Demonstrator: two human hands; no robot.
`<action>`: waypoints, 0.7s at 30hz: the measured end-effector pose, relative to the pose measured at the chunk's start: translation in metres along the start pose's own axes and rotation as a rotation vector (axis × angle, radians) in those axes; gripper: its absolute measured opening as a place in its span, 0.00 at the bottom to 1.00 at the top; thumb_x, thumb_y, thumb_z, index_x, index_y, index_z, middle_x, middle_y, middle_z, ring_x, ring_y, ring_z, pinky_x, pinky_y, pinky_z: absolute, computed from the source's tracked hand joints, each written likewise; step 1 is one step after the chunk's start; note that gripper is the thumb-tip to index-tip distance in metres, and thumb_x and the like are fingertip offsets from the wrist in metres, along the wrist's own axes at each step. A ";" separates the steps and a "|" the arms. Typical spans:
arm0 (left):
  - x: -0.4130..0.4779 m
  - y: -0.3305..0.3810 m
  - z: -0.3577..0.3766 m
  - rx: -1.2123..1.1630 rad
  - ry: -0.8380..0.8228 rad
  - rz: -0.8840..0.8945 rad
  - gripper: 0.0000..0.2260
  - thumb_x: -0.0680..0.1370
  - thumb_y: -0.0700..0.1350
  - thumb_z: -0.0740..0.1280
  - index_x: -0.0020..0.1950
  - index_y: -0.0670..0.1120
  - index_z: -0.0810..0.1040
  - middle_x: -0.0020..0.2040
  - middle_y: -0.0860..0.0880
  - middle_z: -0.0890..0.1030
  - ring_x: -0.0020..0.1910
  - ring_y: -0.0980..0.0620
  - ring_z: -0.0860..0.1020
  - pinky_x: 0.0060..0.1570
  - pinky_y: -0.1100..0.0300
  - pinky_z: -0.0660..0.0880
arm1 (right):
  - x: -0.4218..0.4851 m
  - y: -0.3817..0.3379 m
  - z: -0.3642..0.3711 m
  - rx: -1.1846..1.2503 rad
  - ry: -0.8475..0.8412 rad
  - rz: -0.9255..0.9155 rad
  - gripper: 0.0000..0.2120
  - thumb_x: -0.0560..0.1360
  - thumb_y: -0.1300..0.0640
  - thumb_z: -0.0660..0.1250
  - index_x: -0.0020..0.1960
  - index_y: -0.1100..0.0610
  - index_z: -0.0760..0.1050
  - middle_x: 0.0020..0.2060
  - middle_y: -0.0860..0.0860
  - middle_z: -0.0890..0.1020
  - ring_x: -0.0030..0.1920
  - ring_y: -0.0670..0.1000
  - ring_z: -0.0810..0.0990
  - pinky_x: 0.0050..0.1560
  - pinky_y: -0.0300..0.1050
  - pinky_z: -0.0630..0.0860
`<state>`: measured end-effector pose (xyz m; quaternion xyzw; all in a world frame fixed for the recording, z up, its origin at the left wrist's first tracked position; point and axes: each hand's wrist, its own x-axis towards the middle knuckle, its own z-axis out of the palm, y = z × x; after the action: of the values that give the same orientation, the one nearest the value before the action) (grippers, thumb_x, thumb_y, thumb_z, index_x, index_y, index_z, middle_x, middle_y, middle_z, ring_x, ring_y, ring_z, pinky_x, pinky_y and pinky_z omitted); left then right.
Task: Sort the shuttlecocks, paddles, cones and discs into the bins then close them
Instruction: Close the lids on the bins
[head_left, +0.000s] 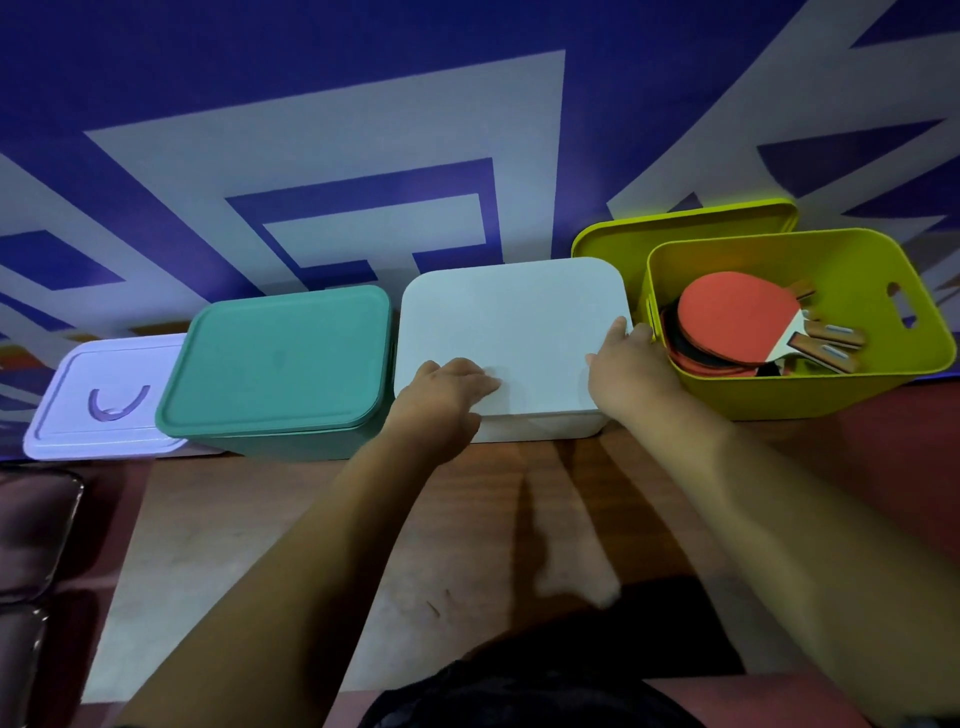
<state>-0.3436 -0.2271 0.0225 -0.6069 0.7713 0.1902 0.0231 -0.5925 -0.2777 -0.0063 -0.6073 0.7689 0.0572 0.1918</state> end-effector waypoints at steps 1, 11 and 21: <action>0.003 0.000 -0.002 0.009 -0.016 -0.001 0.23 0.82 0.48 0.66 0.77 0.59 0.72 0.74 0.57 0.71 0.66 0.48 0.68 0.64 0.53 0.73 | -0.001 0.000 -0.001 -0.002 -0.002 0.001 0.34 0.88 0.46 0.53 0.85 0.63 0.44 0.79 0.65 0.58 0.76 0.66 0.65 0.75 0.57 0.65; 0.016 -0.002 0.001 0.022 0.031 0.083 0.23 0.80 0.60 0.69 0.75 0.57 0.76 0.61 0.52 0.75 0.62 0.46 0.71 0.61 0.51 0.74 | -0.004 0.012 0.004 0.162 -0.004 -0.036 0.35 0.86 0.44 0.58 0.86 0.56 0.47 0.79 0.62 0.59 0.75 0.67 0.67 0.71 0.61 0.69; 0.014 -0.008 -0.011 -0.014 -0.033 0.139 0.22 0.82 0.55 0.69 0.76 0.55 0.74 0.63 0.51 0.74 0.65 0.45 0.70 0.57 0.50 0.78 | -0.007 -0.002 -0.006 0.067 -0.057 0.078 0.36 0.86 0.41 0.57 0.87 0.52 0.45 0.81 0.60 0.59 0.78 0.64 0.66 0.73 0.59 0.67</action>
<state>-0.3381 -0.2453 0.0267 -0.5489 0.8097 0.2069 0.0184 -0.5903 -0.2740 0.0020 -0.5683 0.7876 0.0562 0.2313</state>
